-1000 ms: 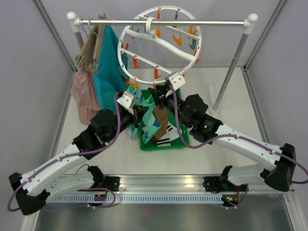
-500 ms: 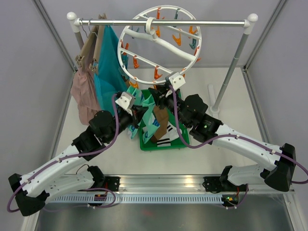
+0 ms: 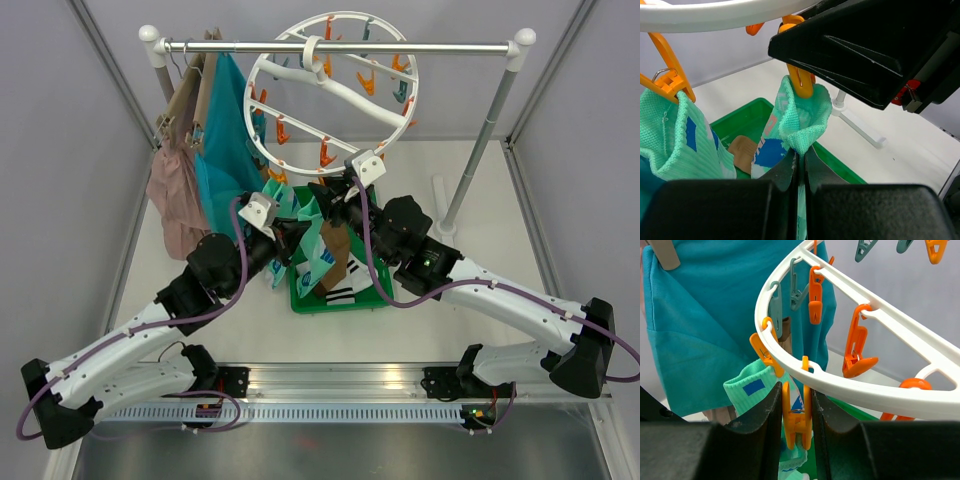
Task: Clip the socks to the hanger
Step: Clamp the sock onto the hanger.
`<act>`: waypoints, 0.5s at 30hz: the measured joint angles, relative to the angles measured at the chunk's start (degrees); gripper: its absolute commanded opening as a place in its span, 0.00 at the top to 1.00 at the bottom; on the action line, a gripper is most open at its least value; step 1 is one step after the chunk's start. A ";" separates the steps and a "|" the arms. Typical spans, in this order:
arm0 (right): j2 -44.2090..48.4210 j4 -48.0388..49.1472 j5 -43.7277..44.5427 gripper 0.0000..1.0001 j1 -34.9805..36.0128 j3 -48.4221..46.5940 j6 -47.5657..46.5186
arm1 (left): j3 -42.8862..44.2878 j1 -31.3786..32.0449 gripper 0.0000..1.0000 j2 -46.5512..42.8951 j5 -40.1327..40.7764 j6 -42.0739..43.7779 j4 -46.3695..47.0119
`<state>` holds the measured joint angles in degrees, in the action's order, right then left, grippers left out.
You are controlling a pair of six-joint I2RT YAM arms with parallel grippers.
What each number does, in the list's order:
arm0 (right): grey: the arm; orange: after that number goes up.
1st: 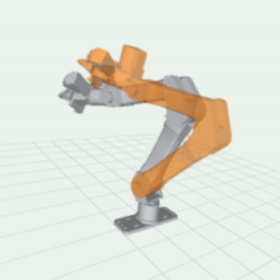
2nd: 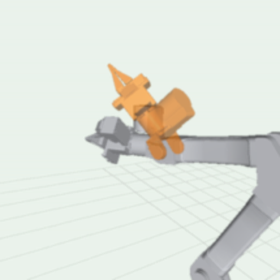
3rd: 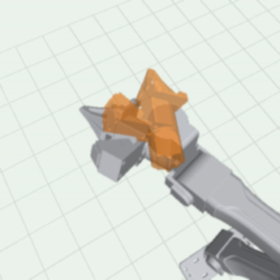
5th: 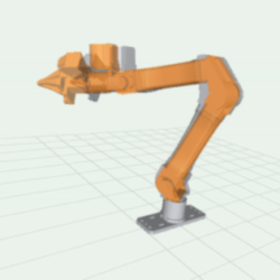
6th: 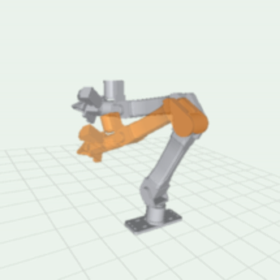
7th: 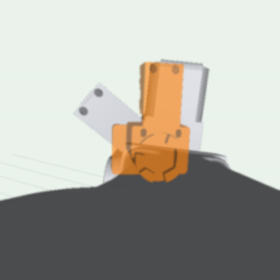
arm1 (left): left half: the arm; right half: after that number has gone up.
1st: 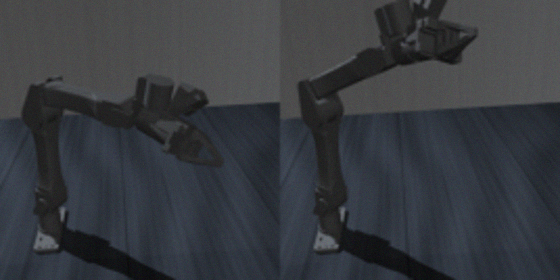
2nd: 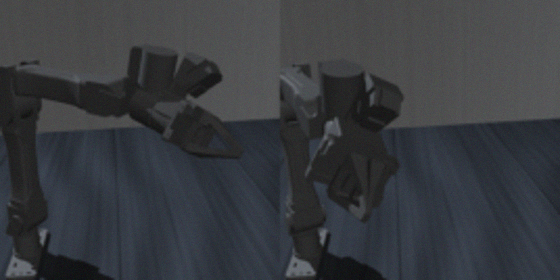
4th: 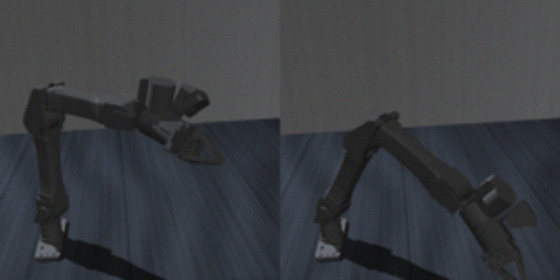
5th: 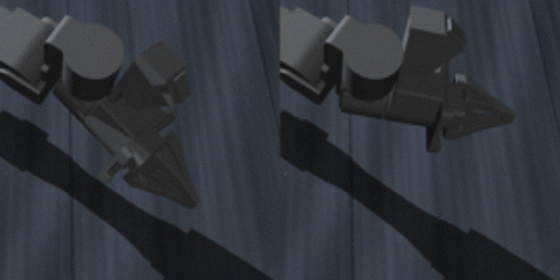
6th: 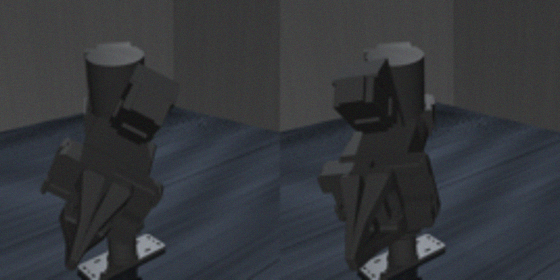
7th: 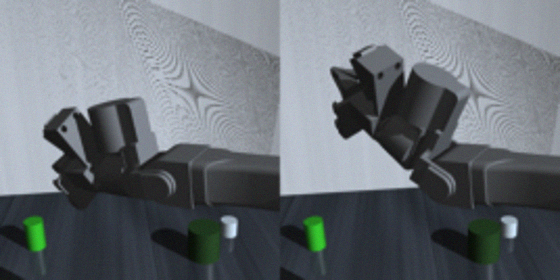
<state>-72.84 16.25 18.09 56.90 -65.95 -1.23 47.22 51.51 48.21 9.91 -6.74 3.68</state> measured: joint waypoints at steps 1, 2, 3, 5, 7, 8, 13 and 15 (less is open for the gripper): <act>0.00 0.02 0.00 1.00 0.00 0.00 0.00 | -0.20 0.00 0.98 0.00 0.02 -0.28 0.31; 0.00 0.02 0.00 1.00 0.00 0.00 0.00 | -0.39 0.00 0.98 0.00 0.04 -0.57 0.76; 0.00 0.04 -0.02 1.00 0.00 0.00 0.00 | -0.52 0.00 0.98 0.00 0.02 -0.87 1.07; 0.02 0.07 -0.02 1.00 0.00 0.00 0.00 | -0.81 0.00 0.98 -0.11 0.09 -1.49 1.40; 0.02 0.09 -0.02 1.00 0.00 0.00 -0.02 | -1.40 0.00 0.98 -0.50 0.24 -2.05 2.25; 0.02 0.13 -0.02 1.00 0.00 0.00 -0.02 | -1.79 0.00 0.98 -0.87 0.31 -2.40 2.56; 0.04 0.87 -0.17 1.00 0.00 0.00 -0.02 | -3.15 0.00 0.98 -2.75 0.59 -3.72 3.85; 0.04 0.94 -0.24 1.00 0.00 0.00 -0.02 | -3.37 0.00 0.98 -3.23 0.70 -4.13 4.13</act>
<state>-72.79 17.19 17.85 56.90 -65.95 -1.26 43.86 51.51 44.97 10.61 -10.87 7.81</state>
